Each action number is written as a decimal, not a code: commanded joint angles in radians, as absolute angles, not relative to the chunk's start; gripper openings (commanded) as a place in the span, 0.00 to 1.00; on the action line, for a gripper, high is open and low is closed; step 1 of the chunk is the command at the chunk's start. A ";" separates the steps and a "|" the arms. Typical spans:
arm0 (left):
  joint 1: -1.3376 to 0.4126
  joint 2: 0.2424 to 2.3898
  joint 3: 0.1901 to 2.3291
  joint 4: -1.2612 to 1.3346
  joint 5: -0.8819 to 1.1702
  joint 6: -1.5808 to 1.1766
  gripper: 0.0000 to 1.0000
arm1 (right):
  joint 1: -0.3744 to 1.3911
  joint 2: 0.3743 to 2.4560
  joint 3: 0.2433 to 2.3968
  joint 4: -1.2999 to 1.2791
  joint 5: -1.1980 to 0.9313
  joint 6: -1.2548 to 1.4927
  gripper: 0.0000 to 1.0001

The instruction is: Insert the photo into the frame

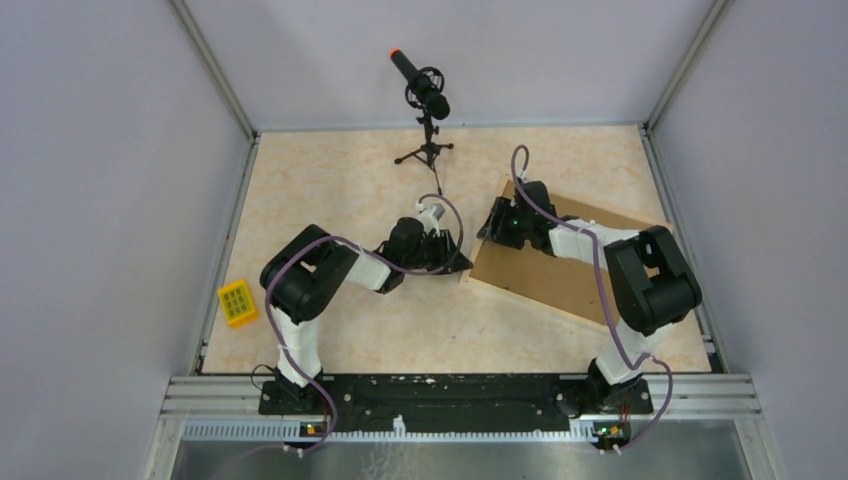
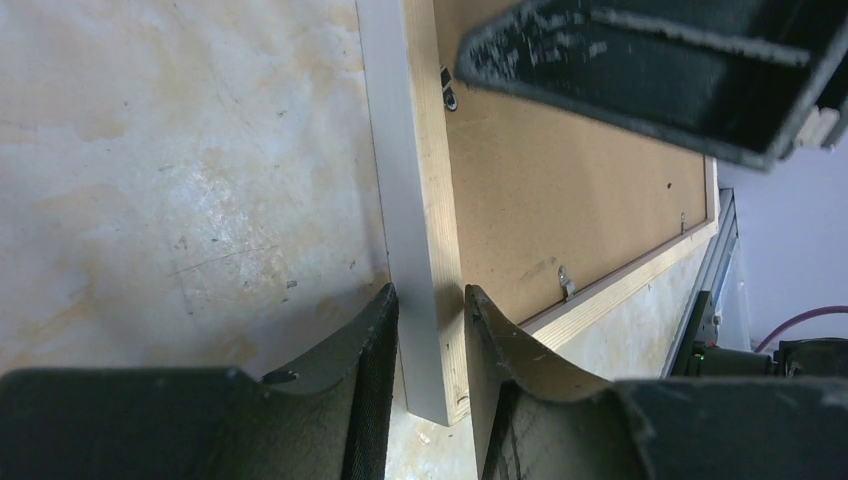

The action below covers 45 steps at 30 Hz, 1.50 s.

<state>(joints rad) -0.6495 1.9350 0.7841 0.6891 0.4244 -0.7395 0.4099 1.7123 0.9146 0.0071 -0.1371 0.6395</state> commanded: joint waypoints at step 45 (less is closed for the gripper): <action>-0.665 1.968 0.798 0.620 0.455 -0.731 0.35 | 0.342 1.811 0.770 0.356 -0.536 0.683 0.47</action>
<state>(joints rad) -0.6510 1.9385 0.7914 0.6788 0.4347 -0.7395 0.3199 1.7756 0.7803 0.3725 -0.4927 0.6823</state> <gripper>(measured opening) 0.354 0.475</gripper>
